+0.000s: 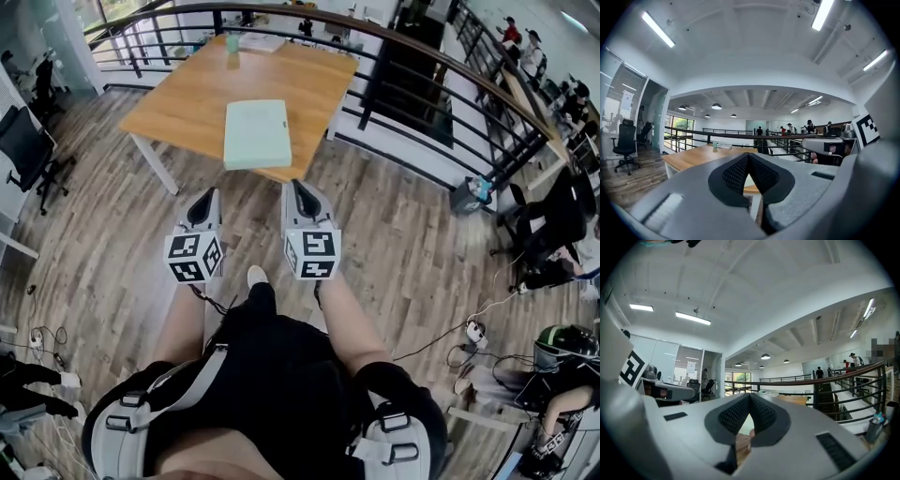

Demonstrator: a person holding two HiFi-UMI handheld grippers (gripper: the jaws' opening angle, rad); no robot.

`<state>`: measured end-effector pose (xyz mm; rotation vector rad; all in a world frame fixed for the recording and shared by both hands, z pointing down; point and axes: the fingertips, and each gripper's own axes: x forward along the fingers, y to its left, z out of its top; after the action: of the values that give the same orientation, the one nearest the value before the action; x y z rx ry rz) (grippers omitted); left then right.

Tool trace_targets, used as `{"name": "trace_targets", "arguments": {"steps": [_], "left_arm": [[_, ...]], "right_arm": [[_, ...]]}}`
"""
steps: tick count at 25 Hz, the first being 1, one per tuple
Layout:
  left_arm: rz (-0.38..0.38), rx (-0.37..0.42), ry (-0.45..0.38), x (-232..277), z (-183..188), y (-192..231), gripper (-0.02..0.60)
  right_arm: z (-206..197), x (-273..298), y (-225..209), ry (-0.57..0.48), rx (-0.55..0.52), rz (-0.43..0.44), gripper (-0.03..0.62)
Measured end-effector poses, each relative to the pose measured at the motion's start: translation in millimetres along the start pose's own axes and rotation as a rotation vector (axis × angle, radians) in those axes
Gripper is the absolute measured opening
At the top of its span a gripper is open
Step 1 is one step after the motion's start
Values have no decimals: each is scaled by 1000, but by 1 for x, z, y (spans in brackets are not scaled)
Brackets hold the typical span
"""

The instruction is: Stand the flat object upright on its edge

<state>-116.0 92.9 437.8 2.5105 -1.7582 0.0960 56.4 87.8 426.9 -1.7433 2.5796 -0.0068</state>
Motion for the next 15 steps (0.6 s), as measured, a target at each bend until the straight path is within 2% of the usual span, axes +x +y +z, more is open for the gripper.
{"name": "trace_targets", "arguments": {"steps": [9,15], "left_arm": [[-19,-21,49,112,11,54,3],[-28,-42,99,185,6,94,3]], "right_arm": [[-3,116,-42,66,22,-21,3],[-14,194,-64,114,35,-33,3]]}}
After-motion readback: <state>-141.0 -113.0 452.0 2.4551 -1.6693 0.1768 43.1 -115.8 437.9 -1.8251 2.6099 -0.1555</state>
